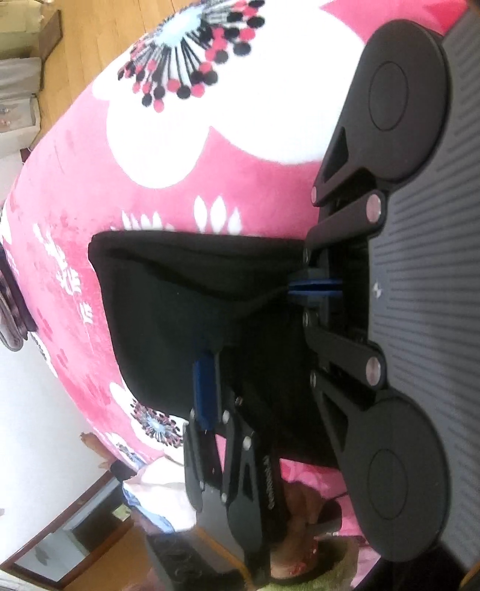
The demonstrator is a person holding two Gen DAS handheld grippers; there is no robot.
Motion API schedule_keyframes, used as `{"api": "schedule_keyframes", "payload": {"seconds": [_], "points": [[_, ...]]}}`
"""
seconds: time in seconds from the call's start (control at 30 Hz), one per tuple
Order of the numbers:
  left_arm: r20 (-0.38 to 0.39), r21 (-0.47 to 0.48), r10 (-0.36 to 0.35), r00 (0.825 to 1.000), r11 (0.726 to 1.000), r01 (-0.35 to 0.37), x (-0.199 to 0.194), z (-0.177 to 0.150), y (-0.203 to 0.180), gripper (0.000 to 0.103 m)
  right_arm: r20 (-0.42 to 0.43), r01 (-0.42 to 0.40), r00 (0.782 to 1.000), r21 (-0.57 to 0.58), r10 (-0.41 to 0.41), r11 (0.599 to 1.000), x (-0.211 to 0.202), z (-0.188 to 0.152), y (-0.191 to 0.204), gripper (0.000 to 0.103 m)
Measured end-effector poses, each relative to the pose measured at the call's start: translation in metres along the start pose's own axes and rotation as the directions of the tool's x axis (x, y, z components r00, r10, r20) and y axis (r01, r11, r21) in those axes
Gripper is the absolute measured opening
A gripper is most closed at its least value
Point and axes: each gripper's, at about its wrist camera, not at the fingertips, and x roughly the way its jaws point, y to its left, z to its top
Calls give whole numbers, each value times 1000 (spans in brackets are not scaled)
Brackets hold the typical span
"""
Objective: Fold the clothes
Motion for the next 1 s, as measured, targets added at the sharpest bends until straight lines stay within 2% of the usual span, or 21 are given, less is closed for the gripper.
{"api": "schedule_keyframes", "payload": {"seconds": [0.17,0.37,0.47,0.53,0.57,0.77,0.9,1.0], "points": [[-2,-57,16,1000,998,-16,-24,-16,-10,37,54,30,998,-65,-26,997,-21,11,8,4],[-48,-168,16,999,986,-23,-41,-36,-11,37,73,-6,997,-244,24,970,-4,28,39,5],[-62,-175,37,997,983,-47,-51,-43,-9,44,51,-23,998,-298,39,954,9,30,44,5],[-73,-178,49,996,982,-61,-56,-48,-7,45,35,13,999,-305,-3,952,19,27,37,5],[-80,-182,53,995,981,-67,-58,-50,-6,45,30,30,999,-303,-21,953,24,27,33,0],[-104,-188,73,992,978,-92,-66,-61,-5,47,86,149,987,-205,-134,967,21,30,21,2],[-124,-183,79,989,978,-101,-62,-63,-5,47,125,128,987,-211,-103,969,6,32,28,4],[-140,-180,81,987,978,-106,-59,-64,-6,52,123,101,990,-260,-71,960,5,29,40,4]]}}
